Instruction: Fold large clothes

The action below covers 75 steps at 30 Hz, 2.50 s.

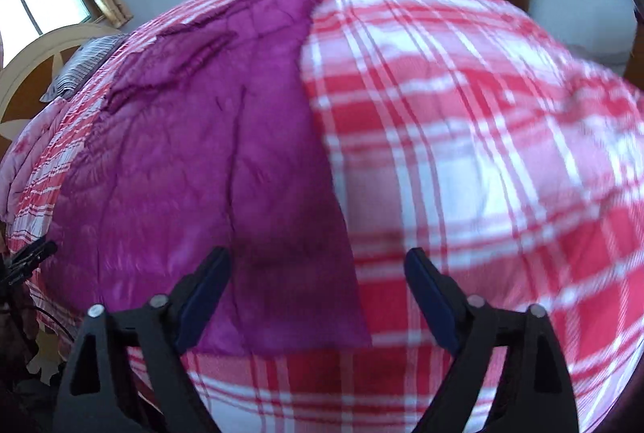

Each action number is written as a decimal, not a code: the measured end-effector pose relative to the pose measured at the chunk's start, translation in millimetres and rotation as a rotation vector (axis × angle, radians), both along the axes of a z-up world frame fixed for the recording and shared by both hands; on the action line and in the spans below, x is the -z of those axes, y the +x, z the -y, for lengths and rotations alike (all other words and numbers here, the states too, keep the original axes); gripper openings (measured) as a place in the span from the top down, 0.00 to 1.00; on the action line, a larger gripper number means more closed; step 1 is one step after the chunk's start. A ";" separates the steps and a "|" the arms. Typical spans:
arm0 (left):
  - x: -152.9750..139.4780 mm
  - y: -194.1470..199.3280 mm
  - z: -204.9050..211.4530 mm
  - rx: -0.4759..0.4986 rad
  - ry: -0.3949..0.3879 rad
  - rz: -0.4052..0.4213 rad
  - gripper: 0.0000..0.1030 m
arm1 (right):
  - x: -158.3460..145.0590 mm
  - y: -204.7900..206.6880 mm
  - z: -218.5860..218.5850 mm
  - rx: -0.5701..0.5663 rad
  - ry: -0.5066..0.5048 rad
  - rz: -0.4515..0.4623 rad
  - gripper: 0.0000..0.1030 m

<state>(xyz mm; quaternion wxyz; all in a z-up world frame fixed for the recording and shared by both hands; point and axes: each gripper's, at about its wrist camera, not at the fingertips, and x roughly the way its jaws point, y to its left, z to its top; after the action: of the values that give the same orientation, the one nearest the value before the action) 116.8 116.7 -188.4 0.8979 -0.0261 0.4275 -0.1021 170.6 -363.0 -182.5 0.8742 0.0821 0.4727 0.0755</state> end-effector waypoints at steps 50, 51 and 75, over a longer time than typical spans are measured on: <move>-171.6 51.9 -40.3 0.178 -0.389 0.342 0.95 | -171.5 11.6 5.4 -0.051 0.280 0.442 0.93; -170.8 64.5 -41.6 0.176 -0.396 0.332 0.95 | -173.0 20.4 5.6 -0.045 0.279 0.435 0.93; -95.8 263.5 -32.6 -0.030 -0.276 0.013 0.90 | -87.7 235.9 -0.6 0.049 0.246 0.135 0.84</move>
<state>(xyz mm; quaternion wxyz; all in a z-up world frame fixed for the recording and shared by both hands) 380.4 149.3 -92.7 0.8899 -0.1551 0.4031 -0.1467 406.4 -362.5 -94.8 0.8890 0.1949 0.3977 0.1167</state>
